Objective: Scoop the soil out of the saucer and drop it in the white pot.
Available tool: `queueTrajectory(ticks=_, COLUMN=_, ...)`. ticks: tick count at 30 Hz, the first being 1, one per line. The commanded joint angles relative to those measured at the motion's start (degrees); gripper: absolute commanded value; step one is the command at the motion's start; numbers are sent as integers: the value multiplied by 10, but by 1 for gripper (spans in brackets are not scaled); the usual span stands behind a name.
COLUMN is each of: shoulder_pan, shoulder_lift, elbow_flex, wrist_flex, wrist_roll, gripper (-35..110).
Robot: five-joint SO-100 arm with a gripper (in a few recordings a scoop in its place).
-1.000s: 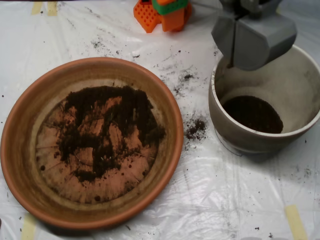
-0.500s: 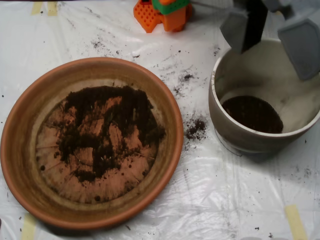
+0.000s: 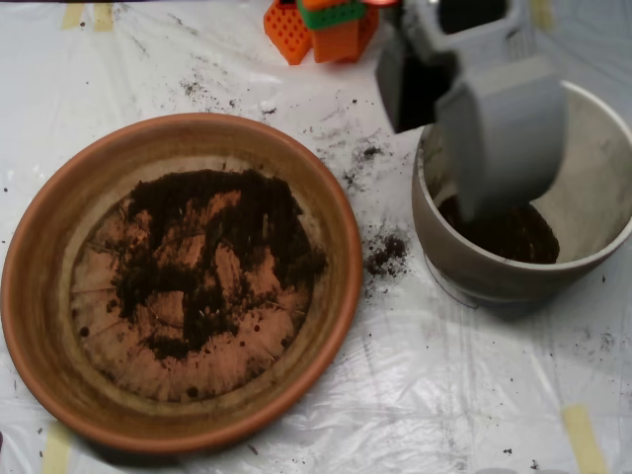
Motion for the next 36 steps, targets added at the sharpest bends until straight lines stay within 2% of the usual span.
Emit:
queueTrajectory(ticks=1, shoulder_pan=89, shoulder_lift=25, elbow_flex=4, wrist_flex=-11, wrist_roll=-2, gripper=42)
queueTrajectory(ticks=6, shoulder_pan=204, shoulder_lift=13, elbow_flex=76, wrist_flex=-40, wrist_roll=9, gripper=43)
queueTrajectory(ticks=12, shoulder_pan=293, shoulder_lift=46, elbow_flex=289, wrist_flex=-183, wrist_roll=-7, gripper=43)
queueTrajectory(ticks=18, shoulder_pan=345, shoulder_lift=24, elbow_flex=406, wrist_flex=-273, wrist_roll=-40, gripper=46)
queueTrajectory(ticks=26, shoulder_pan=416, shoulder_lift=-46, elbow_flex=442, wrist_flex=-318, wrist_roll=-96, gripper=51)
queueTrajectory(ticks=36, shoulder_pan=469, shoulder_lift=-162, elbow_flex=374, wrist_flex=-316, wrist_roll=-146, gripper=52)
